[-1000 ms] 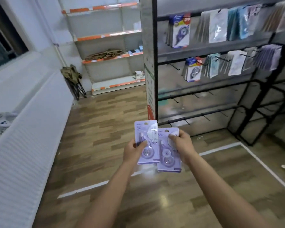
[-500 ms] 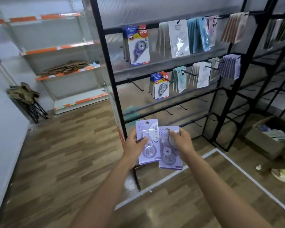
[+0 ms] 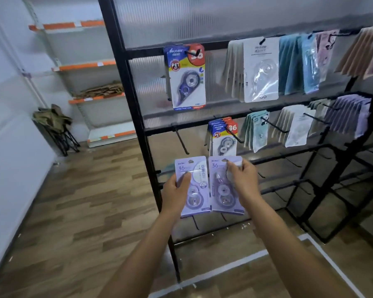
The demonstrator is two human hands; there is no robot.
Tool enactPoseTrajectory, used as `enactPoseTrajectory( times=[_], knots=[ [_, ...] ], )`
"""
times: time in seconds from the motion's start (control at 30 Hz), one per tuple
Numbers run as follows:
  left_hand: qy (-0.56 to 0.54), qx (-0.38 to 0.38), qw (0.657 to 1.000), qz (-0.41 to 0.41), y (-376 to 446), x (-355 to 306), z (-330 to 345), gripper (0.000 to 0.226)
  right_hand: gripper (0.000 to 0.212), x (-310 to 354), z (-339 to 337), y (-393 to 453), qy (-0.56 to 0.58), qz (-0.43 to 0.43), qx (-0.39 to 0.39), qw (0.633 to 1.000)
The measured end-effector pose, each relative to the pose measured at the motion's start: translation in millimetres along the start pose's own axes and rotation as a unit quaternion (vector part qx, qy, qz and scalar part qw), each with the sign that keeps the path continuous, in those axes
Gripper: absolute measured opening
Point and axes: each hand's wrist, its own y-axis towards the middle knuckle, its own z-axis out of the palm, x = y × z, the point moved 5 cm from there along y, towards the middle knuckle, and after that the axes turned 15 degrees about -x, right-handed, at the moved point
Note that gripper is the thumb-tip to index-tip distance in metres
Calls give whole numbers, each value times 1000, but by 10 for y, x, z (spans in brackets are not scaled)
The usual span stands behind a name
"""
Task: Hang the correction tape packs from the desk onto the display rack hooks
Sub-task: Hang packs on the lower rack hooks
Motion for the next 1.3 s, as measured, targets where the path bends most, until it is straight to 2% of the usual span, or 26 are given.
enactPoseTrajectory(
  times=[0.23, 0.4, 0.5, 0.7, 0.93, 1.07, 1.17, 1.3],
  knots=[
    [-19, -56, 998, 17, 148, -12, 213, 16, 5, 200, 304, 488, 26, -40, 80, 996],
    [-41, -73, 996, 34, 178, -45, 256, 10, 12, 141, 537, 494, 38, -2, 176, 984],
    [-28, -75, 996, 35, 250, 0, 250, 10, 5, 130, 639, 470, 50, 15, 208, 977],
    [6, -64, 998, 9, 485, 104, 283, 15, 3, 70, 814, 357, 59, 56, 269, 960],
    [39, -5, 999, 11, 868, 34, 364, 10, 6, -23, 966, 319, 25, 34, 275, 961],
    [55, 1, 998, -9, 1090, 26, 393, 6, 10, -65, 1021, 302, 20, 36, 272, 961],
    [67, -8, 997, -39, 1232, 0, 428, 25, 5, -51, 1025, 296, 27, 32, 275, 961],
    [107, -34, 993, -30, 1415, -69, 460, 29, 4, -46, 1044, 269, 22, 29, 281, 959]
  ],
)
